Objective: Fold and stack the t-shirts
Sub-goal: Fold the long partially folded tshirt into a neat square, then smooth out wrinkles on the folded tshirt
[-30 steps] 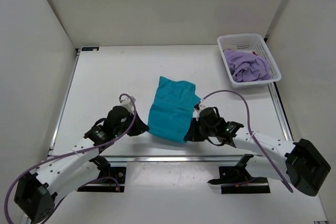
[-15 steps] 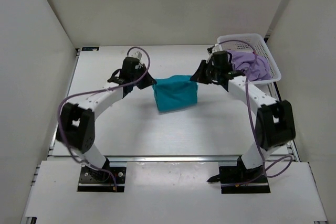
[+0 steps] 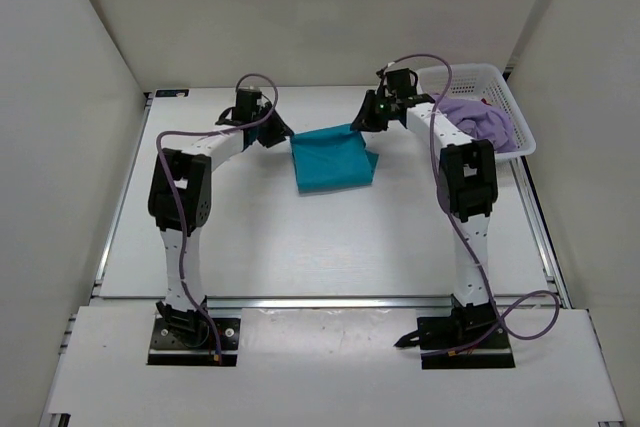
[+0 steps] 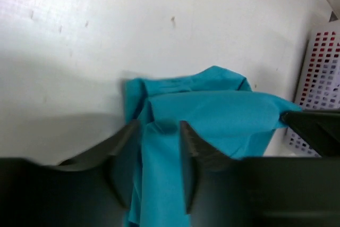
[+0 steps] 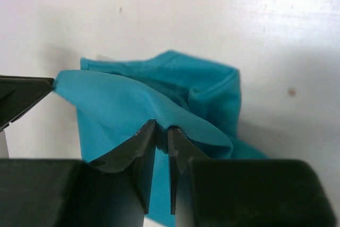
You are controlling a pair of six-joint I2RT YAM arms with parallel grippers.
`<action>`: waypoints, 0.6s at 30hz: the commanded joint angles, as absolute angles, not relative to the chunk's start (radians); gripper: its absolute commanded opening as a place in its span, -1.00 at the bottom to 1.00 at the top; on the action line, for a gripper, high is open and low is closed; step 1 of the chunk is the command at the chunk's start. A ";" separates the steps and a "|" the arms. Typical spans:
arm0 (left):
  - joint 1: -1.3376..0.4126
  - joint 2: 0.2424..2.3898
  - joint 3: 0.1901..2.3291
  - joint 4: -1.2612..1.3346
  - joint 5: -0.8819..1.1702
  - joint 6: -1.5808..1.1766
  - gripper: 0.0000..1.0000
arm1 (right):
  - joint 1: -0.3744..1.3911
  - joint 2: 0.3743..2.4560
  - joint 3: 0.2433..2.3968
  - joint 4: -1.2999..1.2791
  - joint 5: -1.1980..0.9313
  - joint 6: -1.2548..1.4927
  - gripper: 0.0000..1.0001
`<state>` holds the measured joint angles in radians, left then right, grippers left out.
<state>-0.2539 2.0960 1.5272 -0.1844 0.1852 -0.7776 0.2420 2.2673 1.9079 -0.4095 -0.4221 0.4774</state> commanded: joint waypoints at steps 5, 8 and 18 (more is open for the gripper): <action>-0.221 2.034 1.629 -0.166 0.230 -0.776 0.11 | 0.247 2.278 2.089 -0.531 -0.365 0.425 -0.15; -0.283 1.939 1.502 -0.085 0.221 -0.765 -0.12 | 0.259 2.174 2.013 -0.516 -0.312 0.408 -0.02; -0.420 1.947 1.180 0.115 0.258 -0.819 -0.21 | 0.287 1.945 1.366 -0.153 -0.410 0.492 -1.00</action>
